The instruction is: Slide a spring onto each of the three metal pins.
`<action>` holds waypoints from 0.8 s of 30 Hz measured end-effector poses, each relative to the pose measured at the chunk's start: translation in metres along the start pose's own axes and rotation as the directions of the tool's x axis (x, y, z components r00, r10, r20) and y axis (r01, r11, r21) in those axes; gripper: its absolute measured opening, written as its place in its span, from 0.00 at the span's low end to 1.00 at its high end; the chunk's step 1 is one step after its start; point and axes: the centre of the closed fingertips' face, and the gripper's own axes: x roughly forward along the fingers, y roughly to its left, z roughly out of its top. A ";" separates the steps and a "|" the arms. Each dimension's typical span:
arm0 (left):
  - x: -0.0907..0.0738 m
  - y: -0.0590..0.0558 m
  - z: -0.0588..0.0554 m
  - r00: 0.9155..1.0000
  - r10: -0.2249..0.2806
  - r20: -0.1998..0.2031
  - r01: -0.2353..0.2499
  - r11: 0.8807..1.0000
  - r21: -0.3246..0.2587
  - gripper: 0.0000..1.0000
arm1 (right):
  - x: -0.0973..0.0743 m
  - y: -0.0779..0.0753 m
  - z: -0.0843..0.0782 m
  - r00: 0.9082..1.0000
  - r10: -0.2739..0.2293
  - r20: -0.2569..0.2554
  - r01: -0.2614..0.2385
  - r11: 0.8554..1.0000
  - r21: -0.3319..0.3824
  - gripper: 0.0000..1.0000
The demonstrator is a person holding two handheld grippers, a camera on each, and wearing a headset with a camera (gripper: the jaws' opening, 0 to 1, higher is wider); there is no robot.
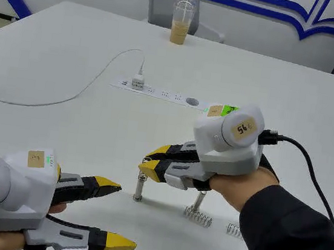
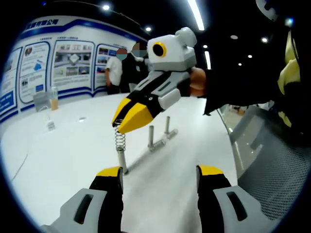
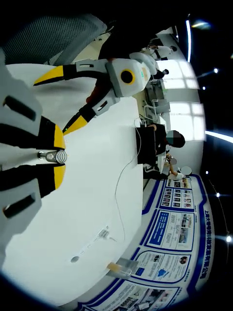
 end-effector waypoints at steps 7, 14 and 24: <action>0.000 0.000 0.000 1.000 0.001 -0.002 -0.001 1.000 0.001 0.62 | 0.006 0.001 -0.006 1.000 0.004 -0.010 -0.004 1.000 0.002 0.12; -0.001 0.001 -0.001 1.000 0.005 0.000 -0.005 1.000 -0.002 0.62 | 0.012 0.001 -0.014 1.000 0.006 -0.022 -0.006 1.000 0.006 0.12; -0.001 0.004 -0.002 1.000 0.012 -0.001 -0.012 1.000 -0.007 0.63 | 0.021 0.002 -0.030 0.999 0.008 -0.046 -0.007 1.000 0.017 0.12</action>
